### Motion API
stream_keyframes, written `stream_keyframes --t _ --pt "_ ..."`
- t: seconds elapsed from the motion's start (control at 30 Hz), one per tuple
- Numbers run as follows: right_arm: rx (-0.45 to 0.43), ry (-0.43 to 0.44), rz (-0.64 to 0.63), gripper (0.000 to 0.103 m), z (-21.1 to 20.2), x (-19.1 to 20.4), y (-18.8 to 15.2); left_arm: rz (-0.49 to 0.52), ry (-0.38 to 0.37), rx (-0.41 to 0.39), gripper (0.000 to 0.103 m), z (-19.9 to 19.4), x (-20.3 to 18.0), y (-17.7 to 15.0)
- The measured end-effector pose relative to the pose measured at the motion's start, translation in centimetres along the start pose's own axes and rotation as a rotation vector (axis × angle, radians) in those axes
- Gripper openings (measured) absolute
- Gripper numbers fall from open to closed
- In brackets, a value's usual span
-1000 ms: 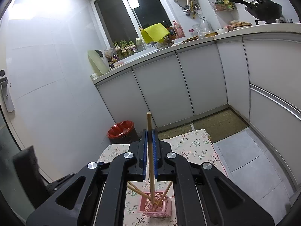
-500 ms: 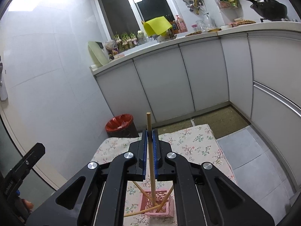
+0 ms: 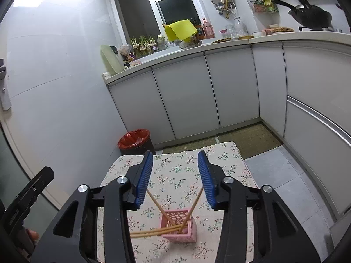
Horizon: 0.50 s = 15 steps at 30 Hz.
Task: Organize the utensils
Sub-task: 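Open the right gripper to release its chopstick into the pink holder, then pull both open grippers back toward the loose chopsticks on the table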
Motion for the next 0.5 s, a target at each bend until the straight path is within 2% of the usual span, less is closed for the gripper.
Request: stream_keyframes --t 0.1,0.23,0.37,0.43,0.5 --pt "0.0 -0.001 -0.006 0.054 -2.1 0.6 -0.7 -0.004 0.017 0.024 0.06 -1.4 0.1 -0.9" --pt "-0.015 -0.011 -0.014 0.07 -4.9 1.3 -1.6 -0.007 0.027 0.038 0.064 -3.5 0.1 -2.2" --pt "-0.01 -0.012 -0.007 0.078 -7.3 1.7 -2.9 -0.009 0.039 0.046 0.076 -5.4 0.2 -3.5" --pt "-0.016 -0.02 0.003 0.091 -8.6 1.6 -3.7 -0.006 0.052 0.051 0.081 -6.5 0.4 -4.3" --pt "-0.019 -0.03 0.003 0.094 -9.6 1.4 -4.5 -0.004 0.058 0.059 0.086 -7.3 0.4 -5.2"
Point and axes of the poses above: each gripper's, at about its wrist camera, not at the fingertips, and z roughly the way its jaws point, x to its left, y to its top, the point moved 9 cm from there along z, roughly the way its jaws point, and after that the axes turned 8 degrees about y, right-handed, at the moved point
